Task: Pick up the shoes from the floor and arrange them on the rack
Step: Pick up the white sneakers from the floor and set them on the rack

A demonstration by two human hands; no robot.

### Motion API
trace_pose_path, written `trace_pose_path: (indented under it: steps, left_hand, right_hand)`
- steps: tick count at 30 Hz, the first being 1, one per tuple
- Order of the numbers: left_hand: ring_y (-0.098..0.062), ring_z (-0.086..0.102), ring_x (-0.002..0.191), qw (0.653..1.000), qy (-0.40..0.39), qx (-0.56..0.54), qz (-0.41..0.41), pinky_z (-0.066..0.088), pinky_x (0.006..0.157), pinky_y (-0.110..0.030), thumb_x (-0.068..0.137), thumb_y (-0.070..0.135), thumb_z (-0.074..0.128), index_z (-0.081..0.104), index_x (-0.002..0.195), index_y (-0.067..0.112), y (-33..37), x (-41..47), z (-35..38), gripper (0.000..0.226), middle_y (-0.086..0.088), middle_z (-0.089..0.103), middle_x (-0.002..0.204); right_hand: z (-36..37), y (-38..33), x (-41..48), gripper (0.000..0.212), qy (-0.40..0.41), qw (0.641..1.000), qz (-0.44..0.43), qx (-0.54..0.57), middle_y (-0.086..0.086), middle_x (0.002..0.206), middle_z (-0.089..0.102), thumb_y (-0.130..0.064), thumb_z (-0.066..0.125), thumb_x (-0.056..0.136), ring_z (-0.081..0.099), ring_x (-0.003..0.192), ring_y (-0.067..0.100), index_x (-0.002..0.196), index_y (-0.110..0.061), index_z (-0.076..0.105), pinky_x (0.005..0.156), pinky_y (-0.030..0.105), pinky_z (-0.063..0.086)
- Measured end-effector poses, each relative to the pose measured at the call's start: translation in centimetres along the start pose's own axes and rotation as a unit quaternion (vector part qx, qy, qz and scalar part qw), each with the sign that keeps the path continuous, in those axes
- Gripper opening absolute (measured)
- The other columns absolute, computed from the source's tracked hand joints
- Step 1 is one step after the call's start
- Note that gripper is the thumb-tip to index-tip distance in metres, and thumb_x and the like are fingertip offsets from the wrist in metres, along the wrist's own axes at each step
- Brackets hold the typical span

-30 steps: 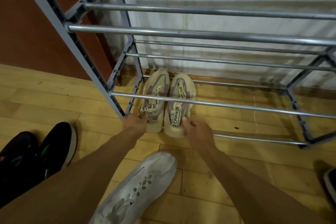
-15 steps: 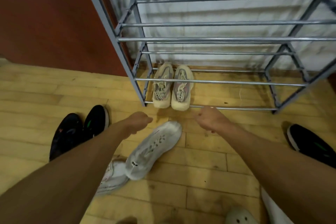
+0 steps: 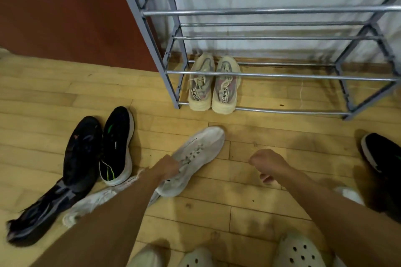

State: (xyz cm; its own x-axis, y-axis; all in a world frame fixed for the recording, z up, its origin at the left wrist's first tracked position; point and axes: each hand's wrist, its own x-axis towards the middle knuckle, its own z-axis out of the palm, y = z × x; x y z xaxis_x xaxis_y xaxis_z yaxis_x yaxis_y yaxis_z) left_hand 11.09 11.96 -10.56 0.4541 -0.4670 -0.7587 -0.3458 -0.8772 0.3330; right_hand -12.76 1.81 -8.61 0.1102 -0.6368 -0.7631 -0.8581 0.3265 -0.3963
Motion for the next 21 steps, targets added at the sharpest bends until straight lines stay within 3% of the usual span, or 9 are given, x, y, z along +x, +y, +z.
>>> trace_pose_path:
  steps: [1, 2, 4, 6, 9, 12, 17, 19, 21]
  left_hand:
    - [-0.023, 0.049, 0.067, 1.000, -0.008, -0.003, -0.007, 0.042, 0.068, -0.035, 0.095, 0.015, 0.042, 0.055, 0.092, 0.002, 0.2, 0.0, 0.1, 0.019, -0.010, 0.053, 0.082]
    - [-0.018, 0.042, 0.059, 1.000, -0.014, 0.000, -0.011, 0.038, 0.059, -0.032, 0.095, 0.019, 0.044, 0.052, 0.086, 0.003, 0.5, 0.0, 0.1, 0.020, -0.008, 0.048, 0.073]
    - [-0.019, 0.048, 0.064, 1.000, -0.024, -0.002, -0.018, 0.033, 0.054, -0.028, 0.094, 0.025, 0.048, 0.054, 0.101, -0.001, 0.5, 0.1, 0.0, 0.027, -0.011, 0.055, 0.079]
    - [-0.022, 0.056, 0.074, 0.999, -0.018, -0.006, -0.028, 0.034, 0.056, -0.028, 0.092, 0.022, 0.052, 0.055, 0.106, 0.000, 0.3, 0.2, -0.1, 0.027, -0.014, 0.060, 0.086]
    - [-0.023, 0.050, 0.066, 0.998, -0.032, 0.016, -0.046, 0.038, 0.058, -0.030, 0.083, 0.004, 0.056, 0.054, 0.089, 0.001, 0.0, -0.5, -0.7, 0.007, -0.014, 0.053, 0.077]
    - [-0.032, 0.058, 0.084, 0.997, -0.067, 0.013, -0.047, 0.048, 0.070, -0.037, 0.079, -0.002, 0.064, 0.062, 0.102, -0.006, 0.0, -1.9, -0.7, 0.023, -0.024, 0.063, 0.101]
    - [-0.036, 0.063, 0.086, 0.998, -0.066, 0.003, 0.020, 0.055, 0.079, -0.045, 0.079, -0.004, 0.063, 0.060, 0.104, -0.012, 0.9, -5.6, -0.2, 0.026, -0.026, 0.063, 0.095]
    - [-0.036, 0.062, 0.093, 0.997, -0.056, -0.010, 0.052, 0.055, 0.081, -0.046, 0.078, -0.005, 0.063, 0.061, 0.103, -0.011, 1.4, -7.3, 0.0, 0.025, -0.025, 0.062, 0.101]
    - [-0.031, 0.059, 0.086, 0.996, -0.034, -0.008, 0.084, 0.053, 0.073, -0.040, 0.078, -0.006, 0.061, 0.061, 0.096, -0.003, 2.0, -9.4, -0.1, 0.019, -0.020, 0.060, 0.096]
  right_hand:
    - [0.1, 0.3, 0.5, 0.030, -0.001, 1.000, 0.000, 0.004, 0.012, 0.106, 0.062, -0.022, 0.047, 0.094, 0.064, 0.090, 0.028, 0.118, -0.009, 0.059, 0.076, 0.035, 0.056]
    - [0.3, 0.5, 0.8, 0.029, -0.002, 1.000, 0.000, 0.005, 0.012, 0.108, 0.062, -0.021, 0.047, 0.094, 0.064, 0.092, 0.029, 0.116, -0.009, 0.060, 0.077, 0.036, 0.056]
    - [0.9, 0.9, 1.2, 0.028, -0.011, 1.000, 0.002, 0.005, 0.014, 0.109, 0.064, -0.020, 0.048, 0.094, 0.064, 0.092, 0.028, 0.114, -0.007, 0.063, 0.078, 0.036, 0.056]
    - [1.5, 1.3, 1.1, 0.028, -0.030, 0.999, -0.002, 0.013, 0.015, 0.105, 0.065, -0.019, 0.049, 0.094, 0.063, 0.085, 0.027, 0.113, -0.005, 0.064, 0.078, 0.036, 0.056]
    - [2.0, 1.5, 0.3, 0.028, -0.051, 0.998, -0.011, 0.043, 0.011, 0.101, 0.061, -0.019, 0.051, 0.094, 0.061, 0.082, 0.024, 0.116, -0.008, 0.062, 0.079, 0.035, 0.055]
    - [1.4, 1.1, -1.0, 0.029, -0.046, 0.998, -0.025, 0.034, 0.011, 0.099, 0.060, -0.017, 0.052, 0.093, 0.060, 0.082, 0.025, 0.117, -0.006, 0.062, 0.080, 0.037, 0.055]
    - [-0.8, -0.4, -4.7, 0.027, 0.006, 0.996, -0.092, 0.018, 0.007, 0.106, 0.061, -0.018, 0.053, 0.091, 0.062, 0.101, 0.029, 0.113, -0.008, 0.066, 0.084, 0.040, 0.058]
    - [-1.7, -0.6, -6.5, 0.026, 0.033, 0.993, -0.116, 0.001, 0.006, 0.099, 0.060, -0.018, 0.053, 0.089, 0.062, 0.093, 0.026, 0.108, -0.008, 0.068, 0.081, 0.040, 0.059]
    - [-2.6, -0.3, -8.3, 0.028, 0.051, 0.989, -0.131, -0.040, 0.009, 0.097, 0.063, -0.016, 0.054, 0.087, 0.062, 0.086, 0.026, 0.107, -0.003, 0.068, 0.076, 0.039, 0.058]
